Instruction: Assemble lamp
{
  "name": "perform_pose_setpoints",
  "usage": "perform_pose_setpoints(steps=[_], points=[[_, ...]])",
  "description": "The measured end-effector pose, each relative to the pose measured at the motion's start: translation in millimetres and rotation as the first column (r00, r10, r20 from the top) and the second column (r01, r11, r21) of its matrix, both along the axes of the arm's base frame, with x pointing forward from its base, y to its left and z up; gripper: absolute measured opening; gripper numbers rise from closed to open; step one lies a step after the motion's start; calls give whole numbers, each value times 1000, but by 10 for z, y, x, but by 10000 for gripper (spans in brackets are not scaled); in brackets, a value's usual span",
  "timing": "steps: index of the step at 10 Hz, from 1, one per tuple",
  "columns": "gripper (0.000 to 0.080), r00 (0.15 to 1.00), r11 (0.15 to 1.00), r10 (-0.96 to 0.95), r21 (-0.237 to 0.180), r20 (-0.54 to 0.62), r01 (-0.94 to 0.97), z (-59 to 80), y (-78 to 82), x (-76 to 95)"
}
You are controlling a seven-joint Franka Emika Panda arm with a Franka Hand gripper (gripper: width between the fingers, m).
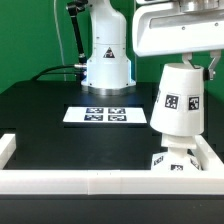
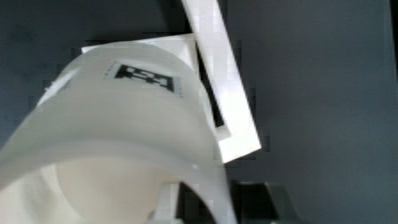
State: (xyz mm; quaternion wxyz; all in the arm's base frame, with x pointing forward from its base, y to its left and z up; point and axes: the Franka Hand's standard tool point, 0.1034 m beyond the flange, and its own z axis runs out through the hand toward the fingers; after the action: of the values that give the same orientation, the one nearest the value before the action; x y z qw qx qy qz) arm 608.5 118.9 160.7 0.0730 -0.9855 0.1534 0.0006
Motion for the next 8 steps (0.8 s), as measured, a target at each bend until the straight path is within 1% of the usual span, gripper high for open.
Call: perform_pose_setpoints(steps=[1, 2, 3, 4, 5, 6, 7, 8], points=[[47, 1000, 1000, 8, -1, 0, -8, -12, -28, -3], [226, 1000, 1000, 7, -2, -3, -7, -24, -44, -14], [374, 1000, 1000, 10, -3, -6, -10, -38, -57, -36], [374, 1000, 1000, 13, -4, -8, -13, -37, -81, -55], [552, 1000, 1000, 11, -4, -9, -11, -28, -102, -75], [552, 1000, 1000, 4, -6, -11, -4, -9, -118, -105], [672, 1000, 1000, -23, -11, -17, 23, 28, -101, -149], [691, 999, 999, -38, -19, -20, 38, 44, -78, -189]])
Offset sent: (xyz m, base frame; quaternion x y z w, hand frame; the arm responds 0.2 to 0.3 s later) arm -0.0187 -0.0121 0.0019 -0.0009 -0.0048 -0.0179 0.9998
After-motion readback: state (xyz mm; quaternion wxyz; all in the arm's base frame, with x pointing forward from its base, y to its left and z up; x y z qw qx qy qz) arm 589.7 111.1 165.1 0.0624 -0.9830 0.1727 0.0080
